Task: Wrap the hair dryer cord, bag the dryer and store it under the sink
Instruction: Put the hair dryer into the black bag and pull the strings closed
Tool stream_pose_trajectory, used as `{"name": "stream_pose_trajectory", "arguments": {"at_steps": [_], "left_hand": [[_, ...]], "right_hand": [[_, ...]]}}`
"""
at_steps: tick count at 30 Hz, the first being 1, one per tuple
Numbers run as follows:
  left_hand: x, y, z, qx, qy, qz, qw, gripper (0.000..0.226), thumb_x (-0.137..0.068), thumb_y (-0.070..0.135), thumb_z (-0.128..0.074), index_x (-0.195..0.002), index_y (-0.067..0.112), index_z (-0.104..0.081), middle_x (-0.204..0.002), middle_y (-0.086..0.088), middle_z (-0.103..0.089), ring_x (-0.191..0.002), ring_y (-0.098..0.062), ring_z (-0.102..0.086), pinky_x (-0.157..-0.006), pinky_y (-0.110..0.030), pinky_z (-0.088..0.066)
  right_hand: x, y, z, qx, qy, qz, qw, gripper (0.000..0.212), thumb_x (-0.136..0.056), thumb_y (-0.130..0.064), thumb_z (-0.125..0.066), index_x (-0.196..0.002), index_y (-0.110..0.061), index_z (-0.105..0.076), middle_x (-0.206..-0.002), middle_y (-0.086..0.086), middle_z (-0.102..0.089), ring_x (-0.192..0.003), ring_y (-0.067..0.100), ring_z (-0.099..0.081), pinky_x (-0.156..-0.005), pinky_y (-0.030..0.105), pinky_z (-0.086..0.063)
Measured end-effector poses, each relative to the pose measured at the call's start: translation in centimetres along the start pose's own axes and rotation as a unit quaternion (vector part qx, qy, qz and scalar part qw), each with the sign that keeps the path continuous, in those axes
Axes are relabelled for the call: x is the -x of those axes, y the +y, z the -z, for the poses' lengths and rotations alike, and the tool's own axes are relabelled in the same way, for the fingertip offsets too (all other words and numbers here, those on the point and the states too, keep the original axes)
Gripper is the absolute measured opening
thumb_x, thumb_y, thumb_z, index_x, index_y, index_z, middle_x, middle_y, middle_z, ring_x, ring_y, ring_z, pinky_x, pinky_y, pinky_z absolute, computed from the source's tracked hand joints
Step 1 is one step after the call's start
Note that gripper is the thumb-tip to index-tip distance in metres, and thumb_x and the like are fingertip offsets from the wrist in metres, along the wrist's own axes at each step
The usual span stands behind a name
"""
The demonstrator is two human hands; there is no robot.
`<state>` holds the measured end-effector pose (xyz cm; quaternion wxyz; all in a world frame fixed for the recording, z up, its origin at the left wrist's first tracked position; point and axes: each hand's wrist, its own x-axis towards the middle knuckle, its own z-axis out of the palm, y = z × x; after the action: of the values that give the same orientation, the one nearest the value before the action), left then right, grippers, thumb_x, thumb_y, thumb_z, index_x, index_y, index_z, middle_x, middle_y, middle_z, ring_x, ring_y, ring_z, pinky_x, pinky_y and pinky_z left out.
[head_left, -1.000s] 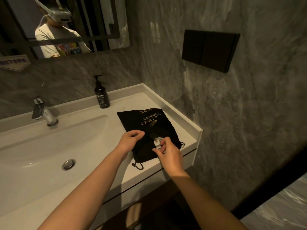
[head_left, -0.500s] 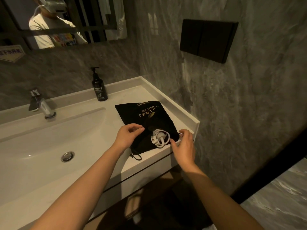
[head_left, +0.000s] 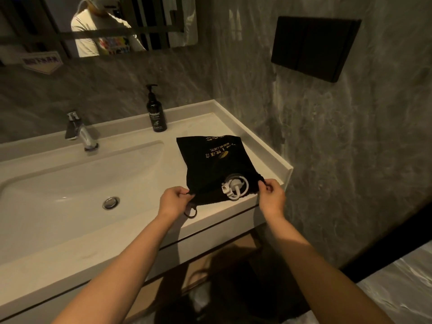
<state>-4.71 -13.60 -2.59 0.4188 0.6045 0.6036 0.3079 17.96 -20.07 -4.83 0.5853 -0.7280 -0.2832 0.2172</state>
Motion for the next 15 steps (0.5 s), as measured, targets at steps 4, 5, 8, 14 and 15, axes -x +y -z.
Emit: {"name": "stream_pose_trajectory", "arguments": {"at_steps": [4, 5, 8, 14, 15], "left_hand": [[0.0, 1.3, 1.0, 0.157, -0.063, 0.014, 0.985, 0.016, -0.09, 0.003, -0.059, -0.075, 0.008, -0.057, -0.056, -0.007, -0.066, -0.057, -0.022, -0.063, -0.071, -0.038, -0.053], [-0.1, 2.0, 1.3, 0.202, -0.072, 0.018, 0.977, 0.017, -0.09, 0.003, -0.058, -0.075, 0.009, -0.056, -0.057, -0.007, -0.067, -0.057, -0.023, -0.065, -0.069, -0.037, -0.054], [0.1, 4.9, 1.5, 0.335, -0.1, 0.027, 0.936, 0.013, -0.094, 0.001, -0.051, -0.083, 0.006, -0.055, -0.075, -0.016, -0.07, -0.061, -0.02, -0.072, -0.061, -0.029, -0.059], [-0.8, 9.5, 3.6, 0.451, -0.101, 0.037, 0.886, 0.009, -0.095, 0.002, -0.049, -0.098, 0.002, -0.058, -0.092, -0.016, -0.069, -0.069, -0.017, -0.074, -0.059, -0.023, -0.059], [-1.2, 10.0, 4.2, 0.453, -0.097, 0.035, 0.885, 0.01, -0.095, 0.003, -0.049, -0.099, 0.003, -0.058, -0.092, -0.015, -0.069, -0.069, -0.016, -0.075, -0.058, -0.023, -0.059]], "right_hand": [[-0.7, -1.6, -0.5, -0.134, -0.019, -0.055, 0.989, 0.01, -0.096, -0.014, -0.049, -0.098, -0.006, -0.053, -0.085, 0.01, -0.062, -0.081, 0.027, -0.062, -0.071, 0.036, -0.055], [-0.9, -1.9, -0.7, -0.133, -0.02, -0.053, 0.99, 0.009, -0.096, -0.016, -0.048, -0.097, -0.008, -0.053, -0.086, 0.009, -0.063, -0.082, 0.028, -0.063, -0.075, 0.042, -0.055], [-1.5, -3.5, -0.9, -0.127, -0.01, -0.04, 0.991, 0.017, -0.096, -0.022, -0.048, -0.101, -0.008, -0.055, -0.097, 0.013, -0.065, -0.091, 0.029, -0.064, -0.082, 0.043, -0.052], [-4.0, -9.3, -0.8, -0.152, -0.02, -0.005, 0.988, 0.013, -0.095, -0.022, -0.048, -0.099, -0.012, -0.055, -0.095, 0.01, -0.064, -0.092, 0.027, -0.062, -0.087, 0.047, -0.052], [-4.3, -10.3, -0.8, -0.155, -0.02, 0.006, 0.988, 0.013, -0.095, -0.021, -0.048, -0.098, -0.011, -0.055, -0.092, 0.009, -0.064, -0.091, 0.026, -0.062, -0.086, 0.046, -0.052]]}}
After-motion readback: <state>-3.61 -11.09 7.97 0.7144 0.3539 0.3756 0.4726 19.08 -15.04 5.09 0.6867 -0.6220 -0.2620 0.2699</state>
